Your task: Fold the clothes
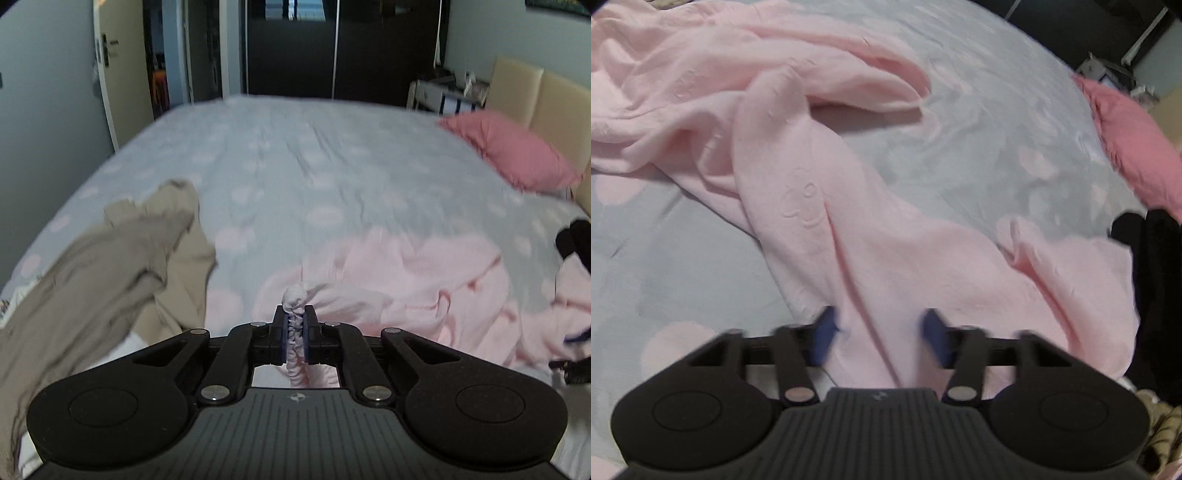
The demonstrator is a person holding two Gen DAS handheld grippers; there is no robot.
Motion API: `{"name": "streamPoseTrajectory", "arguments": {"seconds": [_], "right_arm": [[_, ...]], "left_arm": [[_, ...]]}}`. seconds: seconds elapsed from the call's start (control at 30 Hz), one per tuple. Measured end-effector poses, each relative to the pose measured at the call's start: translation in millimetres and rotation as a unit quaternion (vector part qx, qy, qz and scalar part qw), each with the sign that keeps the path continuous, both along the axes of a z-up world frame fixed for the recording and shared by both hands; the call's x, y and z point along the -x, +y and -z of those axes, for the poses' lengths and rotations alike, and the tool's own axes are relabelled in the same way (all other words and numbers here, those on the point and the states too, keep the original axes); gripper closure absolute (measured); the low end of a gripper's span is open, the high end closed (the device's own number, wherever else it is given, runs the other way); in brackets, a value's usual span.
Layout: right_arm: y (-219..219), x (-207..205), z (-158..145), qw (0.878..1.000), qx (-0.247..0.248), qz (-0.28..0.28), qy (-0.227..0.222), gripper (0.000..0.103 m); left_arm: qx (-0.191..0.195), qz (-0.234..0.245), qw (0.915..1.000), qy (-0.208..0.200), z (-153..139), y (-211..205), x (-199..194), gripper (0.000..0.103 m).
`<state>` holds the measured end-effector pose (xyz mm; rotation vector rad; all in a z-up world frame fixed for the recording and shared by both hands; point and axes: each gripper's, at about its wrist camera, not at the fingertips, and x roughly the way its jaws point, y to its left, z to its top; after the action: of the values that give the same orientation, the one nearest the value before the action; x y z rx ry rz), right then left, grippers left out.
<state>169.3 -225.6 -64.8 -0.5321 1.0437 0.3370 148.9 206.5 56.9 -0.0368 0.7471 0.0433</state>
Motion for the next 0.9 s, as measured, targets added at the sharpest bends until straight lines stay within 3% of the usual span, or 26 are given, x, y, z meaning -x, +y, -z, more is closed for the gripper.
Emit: {"name": "streamPoseTrajectory", "arguments": {"seconds": [0.03,0.1,0.17,0.3,0.53,0.6,0.67,0.8,0.9], "right_arm": [[-3.3,-1.7,-2.4,1.000,-0.016,0.009,0.010,0.084],[-5.4,-1.6,-12.0,0.999,-0.021,0.025,0.007,0.102],[-6.6,3.5,-29.5,0.999,-0.015,0.030,-0.027,0.102],[-27.8,12.8,-82.0,0.991,-0.066,0.078,-0.086,0.102],[-81.9,37.8,-163.7,0.954,-0.138,0.169,-0.205,0.102],[-89.1,38.9,-177.4,0.945,-0.134,0.183,-0.237,0.102],[-93.1,32.0,-180.6,0.942,-0.126,0.189,-0.247,0.102],[-91.0,-2.1,-161.9,0.947,-0.114,0.198,-0.224,0.102],[-82.3,-29.1,-140.7,0.951,-0.096,0.204,-0.210,0.102]], "left_arm": [[0.002,-0.002,1.0000,-0.008,-2.8,0.4,-1.1,0.098],[0.004,-0.007,0.9997,-0.022,-9.4,0.7,0.6,0.098],[0.005,-0.012,0.9993,-0.036,-15.6,1.9,4.3,0.098],[0.013,-0.024,0.9974,-0.066,-29.0,8.2,13.6,0.098],[0.024,-0.037,0.9929,-0.111,-51.2,18.3,20.7,0.098],[0.021,-0.038,0.9924,-0.115,-55.8,19.5,14.4,0.098],[0.004,-0.039,0.9936,-0.106,-53.8,17.5,0.4,0.098],[-0.041,-0.048,0.9955,-0.071,-32.8,11.0,-37.2,0.098],[-0.039,-0.067,0.9955,-0.054,-12.4,14.4,-60.6,0.098]]}}
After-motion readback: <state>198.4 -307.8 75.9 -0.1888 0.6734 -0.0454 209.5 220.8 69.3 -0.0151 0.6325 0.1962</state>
